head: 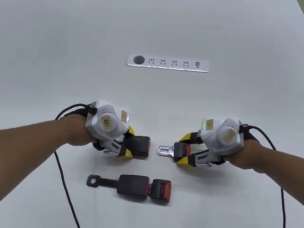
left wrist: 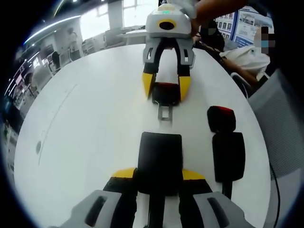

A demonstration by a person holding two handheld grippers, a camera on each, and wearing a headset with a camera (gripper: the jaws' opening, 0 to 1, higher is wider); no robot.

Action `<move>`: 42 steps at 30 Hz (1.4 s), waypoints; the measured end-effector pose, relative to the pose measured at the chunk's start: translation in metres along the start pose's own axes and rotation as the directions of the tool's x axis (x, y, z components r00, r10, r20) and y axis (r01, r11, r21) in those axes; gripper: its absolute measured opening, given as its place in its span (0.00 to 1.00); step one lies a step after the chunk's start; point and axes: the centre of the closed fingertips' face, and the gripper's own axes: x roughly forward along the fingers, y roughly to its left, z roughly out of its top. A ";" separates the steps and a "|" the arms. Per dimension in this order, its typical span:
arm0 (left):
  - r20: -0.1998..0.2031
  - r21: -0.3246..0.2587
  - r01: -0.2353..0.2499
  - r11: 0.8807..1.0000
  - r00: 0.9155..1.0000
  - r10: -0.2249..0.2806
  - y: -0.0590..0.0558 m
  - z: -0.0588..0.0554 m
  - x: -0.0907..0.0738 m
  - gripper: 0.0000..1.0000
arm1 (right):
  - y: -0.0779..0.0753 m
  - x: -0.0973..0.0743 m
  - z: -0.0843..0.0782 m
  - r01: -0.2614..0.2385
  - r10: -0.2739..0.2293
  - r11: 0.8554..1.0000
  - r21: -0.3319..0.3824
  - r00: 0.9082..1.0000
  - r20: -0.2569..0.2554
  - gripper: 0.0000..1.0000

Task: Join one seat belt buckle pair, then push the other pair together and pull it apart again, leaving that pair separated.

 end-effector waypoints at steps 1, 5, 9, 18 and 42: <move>0.002 -0.002 -0.001 1.000 1.000 0.001 0.000 0.001 0.000 0.34 | 0.000 -0.002 -0.001 0.001 -0.001 1.000 0.003 1.000 0.003 0.35; 0.004 -0.004 -0.001 1.000 1.000 0.001 0.000 0.001 0.000 0.34 | -0.001 -0.009 -0.005 0.004 -0.004 1.000 0.009 1.000 0.006 0.35; 0.005 -0.009 -0.002 1.000 1.000 0.003 -0.001 0.002 0.000 0.34 | 0.000 -0.017 -0.009 0.006 -0.006 1.000 0.010 1.000 0.005 0.35; 0.008 -0.018 -0.005 1.000 1.000 0.005 -0.001 0.001 0.001 0.34 | -0.002 -0.025 -0.024 0.017 -0.017 1.000 0.018 1.000 0.003 0.35; -0.010 -0.022 -0.012 1.000 1.000 0.012 -0.002 0.001 0.002 0.35 | 0.000 -0.038 -0.039 0.038 -0.038 0.999 0.037 0.999 0.003 0.36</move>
